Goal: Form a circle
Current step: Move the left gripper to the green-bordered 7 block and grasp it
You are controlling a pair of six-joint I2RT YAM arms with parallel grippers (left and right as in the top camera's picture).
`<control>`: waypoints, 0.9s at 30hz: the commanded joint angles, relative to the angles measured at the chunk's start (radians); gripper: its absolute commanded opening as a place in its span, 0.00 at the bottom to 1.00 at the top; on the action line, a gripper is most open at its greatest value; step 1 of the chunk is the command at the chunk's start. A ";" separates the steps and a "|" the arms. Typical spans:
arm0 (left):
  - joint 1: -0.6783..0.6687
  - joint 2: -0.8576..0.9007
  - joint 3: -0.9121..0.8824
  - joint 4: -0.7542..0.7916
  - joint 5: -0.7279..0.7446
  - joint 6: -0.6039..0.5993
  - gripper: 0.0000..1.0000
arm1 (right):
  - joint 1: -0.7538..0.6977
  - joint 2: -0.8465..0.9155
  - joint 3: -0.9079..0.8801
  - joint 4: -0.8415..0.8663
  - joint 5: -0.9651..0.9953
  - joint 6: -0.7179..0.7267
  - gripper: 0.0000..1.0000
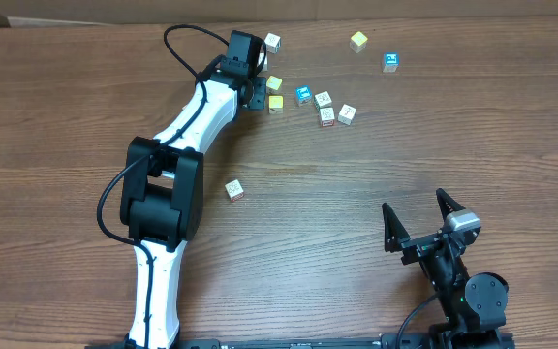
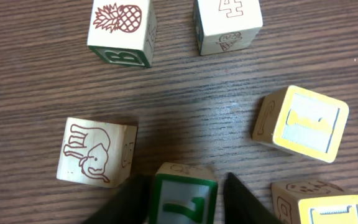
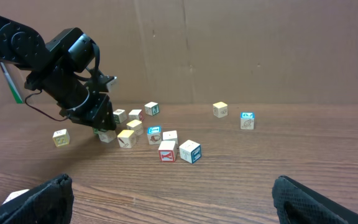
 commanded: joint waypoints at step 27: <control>0.006 -0.031 0.090 -0.095 -0.010 0.015 0.18 | -0.005 -0.008 -0.010 0.004 0.002 -0.005 1.00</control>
